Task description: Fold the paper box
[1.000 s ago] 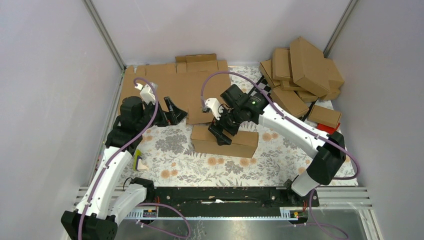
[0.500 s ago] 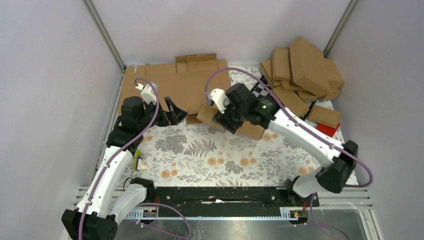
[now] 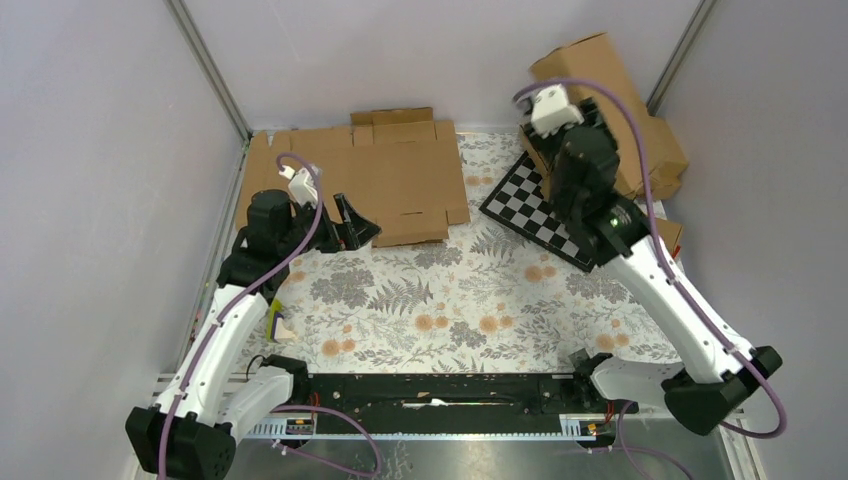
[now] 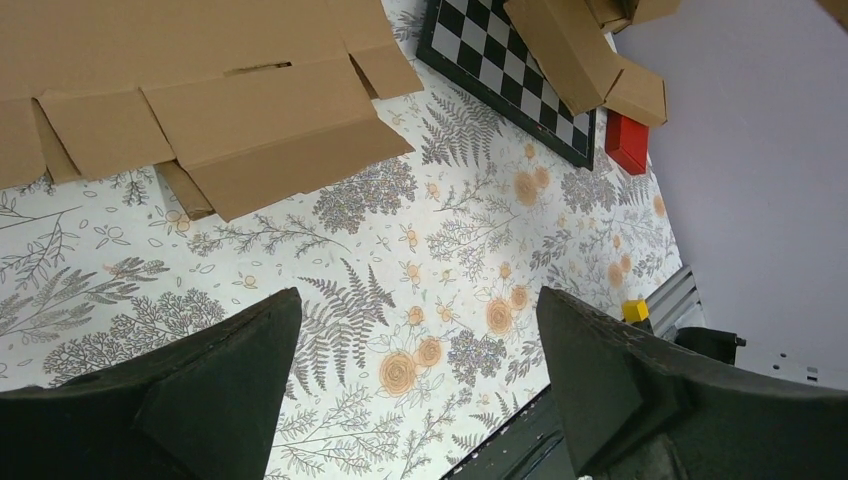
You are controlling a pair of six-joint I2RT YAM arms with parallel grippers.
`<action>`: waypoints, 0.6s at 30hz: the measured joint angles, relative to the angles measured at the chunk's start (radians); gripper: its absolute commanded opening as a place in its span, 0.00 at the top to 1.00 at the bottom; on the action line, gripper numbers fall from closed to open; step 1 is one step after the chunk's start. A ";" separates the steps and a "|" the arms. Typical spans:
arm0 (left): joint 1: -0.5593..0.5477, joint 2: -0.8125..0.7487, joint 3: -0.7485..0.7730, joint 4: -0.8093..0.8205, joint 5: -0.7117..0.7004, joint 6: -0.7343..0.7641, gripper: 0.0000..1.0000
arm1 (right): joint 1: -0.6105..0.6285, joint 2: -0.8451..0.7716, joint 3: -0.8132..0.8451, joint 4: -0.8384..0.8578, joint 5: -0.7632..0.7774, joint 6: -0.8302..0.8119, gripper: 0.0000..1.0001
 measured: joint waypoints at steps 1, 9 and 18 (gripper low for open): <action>0.000 0.003 0.000 0.000 0.004 -0.001 0.07 | -0.055 0.018 0.010 0.038 0.013 -0.016 0.63; 0.000 0.008 0.038 -0.018 0.027 -0.008 0.07 | -0.388 0.366 0.177 0.257 0.047 -0.146 0.60; -0.001 0.087 0.066 -0.005 0.053 -0.024 0.07 | -0.613 0.830 0.593 0.152 0.048 -0.018 0.01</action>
